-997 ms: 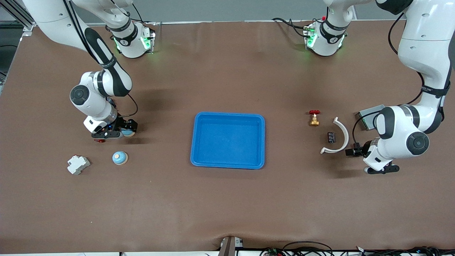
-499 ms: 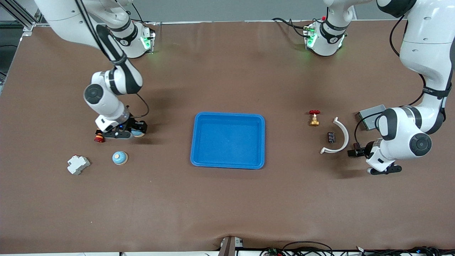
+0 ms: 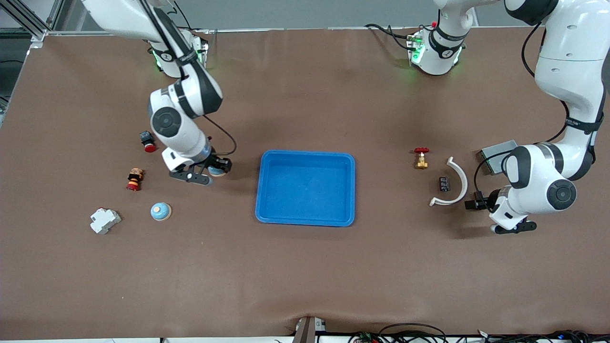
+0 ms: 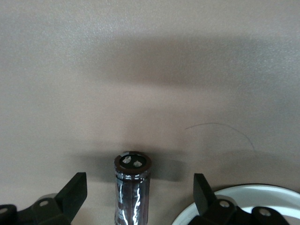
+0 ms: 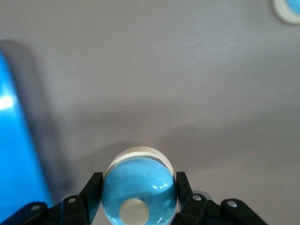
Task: Place electrolytic capacitor and blue bell in tray
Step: 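Carry the bell over the tray while the left gripper grasps the capacitor, then release the bell in the tray while the left gripper lifts the capacitor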
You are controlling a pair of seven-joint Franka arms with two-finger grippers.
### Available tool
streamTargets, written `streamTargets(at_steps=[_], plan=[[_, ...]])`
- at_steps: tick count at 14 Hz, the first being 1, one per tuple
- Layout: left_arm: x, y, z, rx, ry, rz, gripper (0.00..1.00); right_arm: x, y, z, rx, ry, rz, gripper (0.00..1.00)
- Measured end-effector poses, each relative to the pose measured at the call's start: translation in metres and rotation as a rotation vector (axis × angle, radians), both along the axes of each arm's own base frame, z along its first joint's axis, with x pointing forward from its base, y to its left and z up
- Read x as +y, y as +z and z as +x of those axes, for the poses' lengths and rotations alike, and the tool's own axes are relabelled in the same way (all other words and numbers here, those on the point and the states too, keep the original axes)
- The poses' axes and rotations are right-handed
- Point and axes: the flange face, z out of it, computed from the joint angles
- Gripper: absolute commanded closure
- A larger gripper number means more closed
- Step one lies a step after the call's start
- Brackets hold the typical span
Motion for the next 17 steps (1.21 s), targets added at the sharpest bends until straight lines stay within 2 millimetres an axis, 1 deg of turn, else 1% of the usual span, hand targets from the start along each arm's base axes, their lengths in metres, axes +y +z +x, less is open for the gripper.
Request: streamTargets(at_steps=[1,2,3,5,7,8,9,11,14,16,17], plan=[[0.000,-0.001,0.000,0.002,0.001,0.000,0.24,0.021,0.007,-0.004,-0.012,-0.027,0.006,1.00],[0.002,-0.001,-0.001,0.002,0.004,0.000,0.35,0.040,0.013,-0.008,-0.023,-0.052,0.013,1.00],[0.004,-0.001,-0.001,0.002,0.007,0.000,0.45,0.059,0.018,-0.012,-0.032,-0.075,0.021,1.00],[0.007,-0.001,-0.002,0.003,0.012,0.000,0.64,0.087,0.021,-0.014,-0.041,-0.119,0.033,1.00],[0.007,-0.001,-0.002,0.004,0.013,0.000,0.83,0.114,0.015,-0.012,-0.043,-0.159,0.041,1.00],[0.007,-0.002,-0.002,0.004,0.013,0.000,0.92,0.126,0.009,-0.010,-0.041,-0.174,0.043,1.00],[0.007,-0.002,-0.002,0.004,0.013,0.000,1.00,0.136,0.002,-0.007,-0.037,-0.187,0.042,1.00],[0.007,-0.001,-0.001,0.002,0.013,0.000,1.00,0.152,-0.018,0.000,-0.028,-0.209,0.039,1.00],[0.007,0.005,0.004,-0.013,0.013,0.001,1.00,0.172,-0.054,0.007,-0.015,-0.230,0.030,1.00],[0.007,0.016,0.011,-0.015,0.011,0.002,1.00,0.180,-0.070,0.006,-0.015,-0.230,0.030,1.00],[0.006,0.027,0.017,0.001,0.010,0.003,1.00,0.182,-0.073,0.005,-0.014,-0.230,0.029,1.00]])
